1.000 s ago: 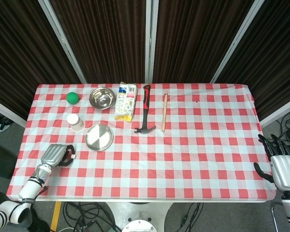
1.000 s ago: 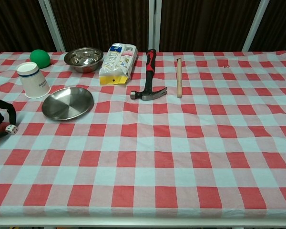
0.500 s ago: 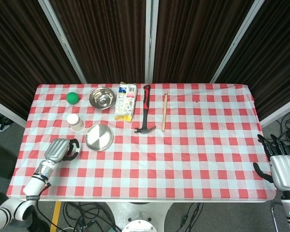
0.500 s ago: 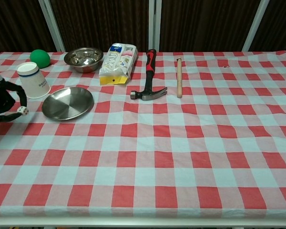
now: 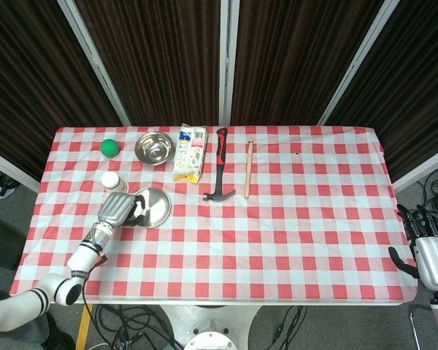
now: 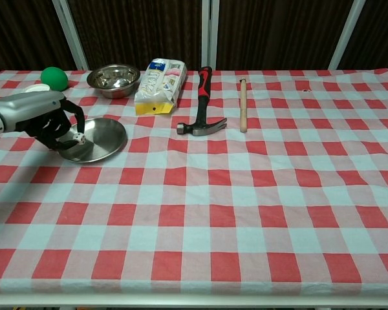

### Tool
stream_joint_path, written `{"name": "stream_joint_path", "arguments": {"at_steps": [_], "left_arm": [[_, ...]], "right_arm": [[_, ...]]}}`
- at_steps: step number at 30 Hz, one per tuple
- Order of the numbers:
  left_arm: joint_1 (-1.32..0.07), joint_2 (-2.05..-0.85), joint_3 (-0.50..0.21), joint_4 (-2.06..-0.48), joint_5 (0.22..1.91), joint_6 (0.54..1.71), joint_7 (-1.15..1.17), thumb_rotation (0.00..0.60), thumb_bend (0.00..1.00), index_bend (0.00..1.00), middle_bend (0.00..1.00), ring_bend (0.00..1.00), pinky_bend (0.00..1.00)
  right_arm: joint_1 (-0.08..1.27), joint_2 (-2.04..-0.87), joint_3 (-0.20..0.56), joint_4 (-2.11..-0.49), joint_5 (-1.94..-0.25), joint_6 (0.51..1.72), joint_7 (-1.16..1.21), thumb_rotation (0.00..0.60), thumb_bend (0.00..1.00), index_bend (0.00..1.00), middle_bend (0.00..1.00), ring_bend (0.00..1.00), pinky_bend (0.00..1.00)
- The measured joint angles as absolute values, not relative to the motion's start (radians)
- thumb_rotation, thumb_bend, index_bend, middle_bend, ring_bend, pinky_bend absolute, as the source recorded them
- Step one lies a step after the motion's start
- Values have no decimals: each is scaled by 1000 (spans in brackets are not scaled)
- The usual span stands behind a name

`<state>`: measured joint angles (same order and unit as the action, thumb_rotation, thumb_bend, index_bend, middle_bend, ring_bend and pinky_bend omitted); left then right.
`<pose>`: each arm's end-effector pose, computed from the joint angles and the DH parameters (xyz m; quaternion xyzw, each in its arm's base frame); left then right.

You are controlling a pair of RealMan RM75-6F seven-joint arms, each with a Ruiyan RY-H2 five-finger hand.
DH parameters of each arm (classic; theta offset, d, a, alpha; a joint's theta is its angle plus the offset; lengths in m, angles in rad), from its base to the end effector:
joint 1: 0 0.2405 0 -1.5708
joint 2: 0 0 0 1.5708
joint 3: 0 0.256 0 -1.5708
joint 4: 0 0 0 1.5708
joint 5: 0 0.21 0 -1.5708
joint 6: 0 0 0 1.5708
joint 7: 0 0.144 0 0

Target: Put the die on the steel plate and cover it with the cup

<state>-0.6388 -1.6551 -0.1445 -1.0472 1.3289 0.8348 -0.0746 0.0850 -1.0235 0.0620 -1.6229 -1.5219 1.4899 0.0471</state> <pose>-0.2464 0.3561 -0.0302 -0.7175 -0.4440 -0.3317 0.4220 -0.3108 -0.1839 0.1900 0.6031 -0.3658 0.3891 0.5925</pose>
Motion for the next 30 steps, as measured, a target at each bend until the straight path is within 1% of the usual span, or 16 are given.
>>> {"name": "stream_joint_path", "arguments": {"at_steps": [2, 6, 9, 12, 17, 20, 22, 23, 25, 27, 30], "left_arm": [[-643, -1661, -144, -1045, 1317, 826, -56, 600, 385, 487, 785, 788, 889], [-640, -1667, -149, -1059, 1291, 841, -21, 600, 224, 416, 764, 777, 884], [-625, -1661, -153, -1083, 1284, 882, -9, 600, 155, 377, 735, 754, 872], [-601, -1640, -155, -1120, 1283, 938, -1, 600, 120, 366, 693, 710, 858], [-543, -1568, -168, -1192, 1274, 1035, -24, 600, 112, 367, 627, 640, 812], [-507, -1533, -197, -1209, 1241, 1077, -66, 600, 111, 374, 583, 564, 713], [-496, -1522, -217, -1204, 1209, 1080, -104, 600, 110, 362, 505, 457, 616], [-493, -1519, -226, -1199, 1196, 1077, -121, 600, 110, 354, 474, 422, 587], [-488, -1518, -246, -1179, 1166, 1065, -166, 600, 110, 311, 391, 334, 507], [-488, -1525, -266, -1151, 1135, 1031, -227, 600, 109, 242, 300, 240, 408], [-495, -1537, -285, -1111, 1107, 968, -311, 600, 110, 179, 225, 169, 323]], "right_arm": [[86, -1024, 62, -1621, -1524, 1489, 50, 600, 249, 47, 208, 16, 143], [89, -1027, 61, -1619, -1530, 1487, 55, 600, 249, 47, 208, 16, 144], [88, -1027, 62, -1618, -1539, 1495, 56, 600, 250, 47, 208, 16, 147], [86, -1027, 62, -1617, -1542, 1501, 59, 600, 249, 47, 208, 17, 148], [82, -1025, 61, -1617, -1551, 1512, 63, 600, 250, 47, 209, 16, 148], [81, -1023, 60, -1618, -1562, 1520, 63, 600, 249, 47, 210, 16, 148], [80, -1023, 59, -1618, -1567, 1523, 64, 600, 249, 47, 209, 16, 148], [80, -1023, 58, -1617, -1570, 1525, 65, 600, 250, 47, 209, 16, 148], [78, -1024, 57, -1617, -1573, 1530, 67, 600, 249, 47, 209, 16, 148], [76, -1024, 57, -1617, -1572, 1532, 65, 600, 249, 47, 209, 16, 148], [74, -1023, 58, -1624, -1567, 1532, 57, 600, 249, 47, 209, 16, 148]]}}
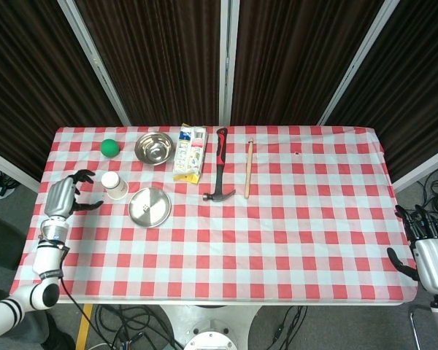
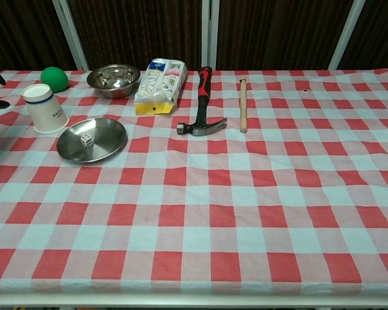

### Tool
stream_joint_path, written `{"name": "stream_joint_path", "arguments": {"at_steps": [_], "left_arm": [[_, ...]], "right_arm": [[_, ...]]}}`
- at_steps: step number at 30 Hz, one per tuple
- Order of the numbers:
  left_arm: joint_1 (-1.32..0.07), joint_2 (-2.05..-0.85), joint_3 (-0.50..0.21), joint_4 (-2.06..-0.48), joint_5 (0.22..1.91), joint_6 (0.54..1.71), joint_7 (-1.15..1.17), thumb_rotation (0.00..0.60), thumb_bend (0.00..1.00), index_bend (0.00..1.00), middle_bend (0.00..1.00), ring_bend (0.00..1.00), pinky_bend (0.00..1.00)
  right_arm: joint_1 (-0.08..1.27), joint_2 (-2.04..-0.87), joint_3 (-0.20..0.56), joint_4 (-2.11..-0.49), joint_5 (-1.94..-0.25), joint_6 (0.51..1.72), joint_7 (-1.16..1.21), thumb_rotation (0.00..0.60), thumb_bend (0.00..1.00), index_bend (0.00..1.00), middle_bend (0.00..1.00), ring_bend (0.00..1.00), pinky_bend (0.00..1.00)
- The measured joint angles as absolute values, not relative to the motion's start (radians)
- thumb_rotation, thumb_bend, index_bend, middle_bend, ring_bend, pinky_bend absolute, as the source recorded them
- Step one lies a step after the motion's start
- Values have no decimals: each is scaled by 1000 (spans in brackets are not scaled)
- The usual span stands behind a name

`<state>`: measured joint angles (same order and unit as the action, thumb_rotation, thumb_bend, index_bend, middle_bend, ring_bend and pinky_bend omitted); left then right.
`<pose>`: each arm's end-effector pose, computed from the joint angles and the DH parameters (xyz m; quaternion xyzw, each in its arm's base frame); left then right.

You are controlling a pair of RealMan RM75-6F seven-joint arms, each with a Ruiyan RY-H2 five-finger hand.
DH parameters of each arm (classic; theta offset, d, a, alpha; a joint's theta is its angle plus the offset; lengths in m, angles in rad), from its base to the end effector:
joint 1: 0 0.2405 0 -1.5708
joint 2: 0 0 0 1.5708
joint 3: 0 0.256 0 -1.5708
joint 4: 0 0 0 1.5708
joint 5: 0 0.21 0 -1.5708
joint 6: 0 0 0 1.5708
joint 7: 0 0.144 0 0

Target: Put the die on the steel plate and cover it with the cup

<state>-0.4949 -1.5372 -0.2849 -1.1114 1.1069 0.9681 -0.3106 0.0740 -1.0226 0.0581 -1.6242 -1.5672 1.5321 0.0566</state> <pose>-0.3065 0.3571 0.0567 -0.4822 -0.5652 -0.4463 0.4988 -0.3044 -0.1791 0.1919 0.6066 -0.3513 0.4072 0.5855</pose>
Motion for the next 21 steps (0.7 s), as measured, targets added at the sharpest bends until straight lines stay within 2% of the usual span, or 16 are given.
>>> {"name": "stream_joint_path", "arguments": {"at_steps": [9, 21], "left_arm": [[-560, -1636, -321, -878, 1115, 793, -592, 600, 110, 173, 194, 132, 269], [-640, -1765, -312, -657, 1174, 705, -714, 600, 110, 265, 208, 132, 266]], "right_arm": [[80, -1015, 65, -1648, -1554, 1518, 26, 600, 250, 47, 210, 16, 148], [82, -1020, 68, -1649, -1535, 1505, 18, 600, 250, 47, 210, 16, 148]]}}
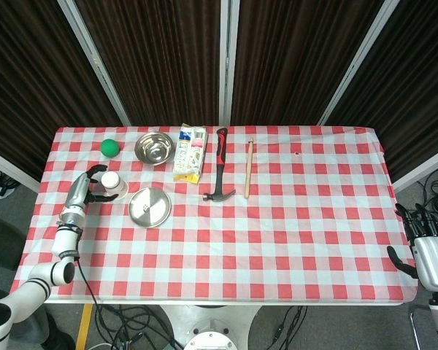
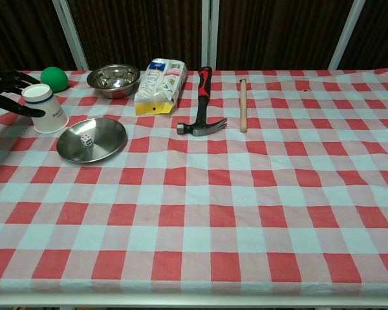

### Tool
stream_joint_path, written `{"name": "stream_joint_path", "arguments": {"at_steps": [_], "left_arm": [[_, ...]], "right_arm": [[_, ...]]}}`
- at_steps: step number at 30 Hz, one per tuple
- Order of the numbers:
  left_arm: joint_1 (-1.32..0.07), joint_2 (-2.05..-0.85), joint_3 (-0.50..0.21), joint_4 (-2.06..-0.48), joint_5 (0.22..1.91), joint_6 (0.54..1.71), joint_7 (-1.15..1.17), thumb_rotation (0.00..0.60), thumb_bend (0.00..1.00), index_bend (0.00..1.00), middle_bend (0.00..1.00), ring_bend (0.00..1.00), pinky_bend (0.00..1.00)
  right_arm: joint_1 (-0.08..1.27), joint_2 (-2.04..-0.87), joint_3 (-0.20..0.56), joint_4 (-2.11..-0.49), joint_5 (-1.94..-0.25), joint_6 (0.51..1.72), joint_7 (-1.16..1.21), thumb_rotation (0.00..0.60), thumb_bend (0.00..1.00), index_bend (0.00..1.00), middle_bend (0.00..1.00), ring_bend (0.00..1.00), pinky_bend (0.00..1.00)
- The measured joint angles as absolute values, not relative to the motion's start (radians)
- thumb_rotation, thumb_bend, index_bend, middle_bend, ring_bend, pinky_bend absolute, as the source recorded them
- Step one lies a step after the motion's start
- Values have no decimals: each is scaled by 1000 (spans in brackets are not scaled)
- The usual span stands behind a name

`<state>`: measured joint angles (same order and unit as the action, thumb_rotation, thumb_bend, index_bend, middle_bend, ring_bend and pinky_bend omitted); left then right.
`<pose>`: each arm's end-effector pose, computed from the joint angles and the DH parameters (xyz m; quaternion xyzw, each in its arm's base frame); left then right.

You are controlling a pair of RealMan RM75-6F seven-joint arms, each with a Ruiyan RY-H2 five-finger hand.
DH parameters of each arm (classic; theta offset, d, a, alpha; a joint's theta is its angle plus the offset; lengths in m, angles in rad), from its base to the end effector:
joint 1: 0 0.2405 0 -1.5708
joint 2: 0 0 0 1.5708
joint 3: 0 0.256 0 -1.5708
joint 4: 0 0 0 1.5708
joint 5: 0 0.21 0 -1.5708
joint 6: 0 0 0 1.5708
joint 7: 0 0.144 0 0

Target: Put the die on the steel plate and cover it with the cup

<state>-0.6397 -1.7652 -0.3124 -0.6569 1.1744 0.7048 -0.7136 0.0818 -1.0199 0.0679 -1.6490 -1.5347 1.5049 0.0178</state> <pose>-0.3182 0.4027 0.0082 -0.4214 -0.6558 -0.4485 0.4373 -0.3033 -0.1835 0.1902 0.6048 -0.3556 0.3946 0.5934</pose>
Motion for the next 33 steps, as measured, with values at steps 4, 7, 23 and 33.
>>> {"name": "stream_joint_path", "arguments": {"at_steps": [4, 7, 23, 33], "left_arm": [[-655, -1785, -317, -622, 1179, 694, -746, 600, 131, 305, 217, 132, 266], [-660, -1789, -314, -618, 1195, 697, -767, 600, 154, 323, 218, 132, 266], [-641, -1716, -297, -759, 1242, 771, -761, 600, 299, 460, 324, 184, 279], [-614, -1569, -237, -1128, 1331, 838, -729, 600, 293, 460, 325, 184, 267]], "right_arm": [[82, -1020, 70, -1651, -1529, 1502, 14, 600, 250, 47, 210, 16, 148], [83, -1020, 71, -1653, -1526, 1499, 11, 600, 250, 47, 210, 16, 148], [89, -1021, 69, -1651, -1538, 1494, 12, 600, 250, 47, 210, 16, 148], [83, -1025, 61, -1647, -1543, 1499, 19, 600, 251, 47, 210, 16, 148]]}}
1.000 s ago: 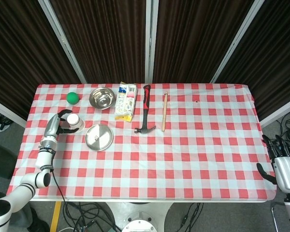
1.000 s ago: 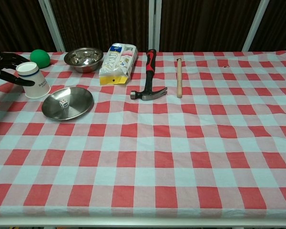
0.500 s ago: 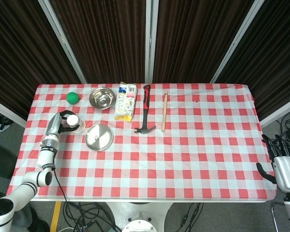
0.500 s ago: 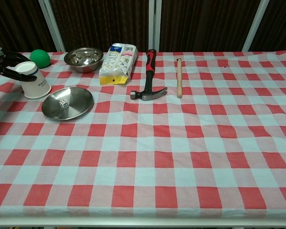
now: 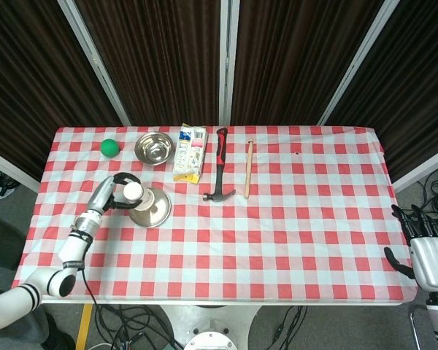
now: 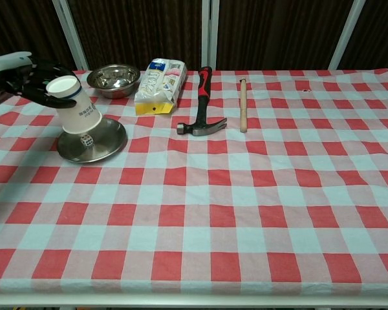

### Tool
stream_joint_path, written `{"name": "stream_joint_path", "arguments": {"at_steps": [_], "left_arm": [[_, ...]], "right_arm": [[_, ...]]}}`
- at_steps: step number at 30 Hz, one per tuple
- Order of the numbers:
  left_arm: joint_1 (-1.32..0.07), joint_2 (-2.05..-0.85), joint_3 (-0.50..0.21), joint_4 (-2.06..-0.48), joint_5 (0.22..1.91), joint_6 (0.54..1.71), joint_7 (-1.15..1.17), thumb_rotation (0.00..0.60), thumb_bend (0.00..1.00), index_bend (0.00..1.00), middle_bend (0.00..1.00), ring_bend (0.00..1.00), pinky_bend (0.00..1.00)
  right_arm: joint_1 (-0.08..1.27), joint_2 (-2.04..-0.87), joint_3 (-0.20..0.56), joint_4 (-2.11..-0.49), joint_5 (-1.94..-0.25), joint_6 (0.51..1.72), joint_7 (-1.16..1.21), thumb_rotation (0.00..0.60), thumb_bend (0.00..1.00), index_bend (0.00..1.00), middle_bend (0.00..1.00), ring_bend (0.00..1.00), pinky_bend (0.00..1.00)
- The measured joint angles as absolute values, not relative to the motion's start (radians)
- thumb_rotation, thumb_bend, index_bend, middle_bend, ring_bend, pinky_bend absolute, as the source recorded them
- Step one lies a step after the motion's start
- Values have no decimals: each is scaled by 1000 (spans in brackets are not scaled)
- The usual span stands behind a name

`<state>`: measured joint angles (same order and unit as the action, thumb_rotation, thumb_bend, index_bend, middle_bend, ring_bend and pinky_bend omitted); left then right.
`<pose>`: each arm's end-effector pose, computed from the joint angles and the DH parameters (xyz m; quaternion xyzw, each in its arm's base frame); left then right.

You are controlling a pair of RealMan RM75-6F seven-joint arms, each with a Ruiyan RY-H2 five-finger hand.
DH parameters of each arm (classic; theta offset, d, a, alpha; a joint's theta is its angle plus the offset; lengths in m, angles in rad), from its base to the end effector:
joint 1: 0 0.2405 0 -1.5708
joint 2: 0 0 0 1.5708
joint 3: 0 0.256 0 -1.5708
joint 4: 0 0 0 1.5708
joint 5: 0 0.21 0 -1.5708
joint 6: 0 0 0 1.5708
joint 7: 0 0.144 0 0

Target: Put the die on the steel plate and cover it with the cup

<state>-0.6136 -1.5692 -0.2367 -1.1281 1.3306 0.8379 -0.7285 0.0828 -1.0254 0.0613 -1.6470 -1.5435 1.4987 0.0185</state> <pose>-0.2416 0.3700 0.0070 -0.5097 -0.6421 -0.4872 0.3010 -0.3032 -0.1825 0.1864 0.6092 -0.3586 0.3933 0.5878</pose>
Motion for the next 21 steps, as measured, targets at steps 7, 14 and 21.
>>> {"name": "stream_joint_path", "arguments": {"at_steps": [7, 14, 21], "left_arm": [[-634, -1610, -205, -1103, 1335, 816, -670, 600, 295, 460, 324, 184, 242], [-645, -1679, -199, -1005, 1303, 805, -627, 600, 299, 460, 325, 184, 215], [-646, -1724, -227, -887, 1256, 817, -602, 600, 303, 460, 325, 184, 214]], "right_arm": [[82, -1023, 61, -1649, -1542, 1498, 19, 600, 250, 47, 210, 16, 148], [83, -1026, 61, -1646, -1542, 1495, 24, 600, 250, 47, 210, 16, 148], [85, -1028, 60, -1636, -1543, 1493, 35, 600, 250, 47, 211, 17, 148]]}}
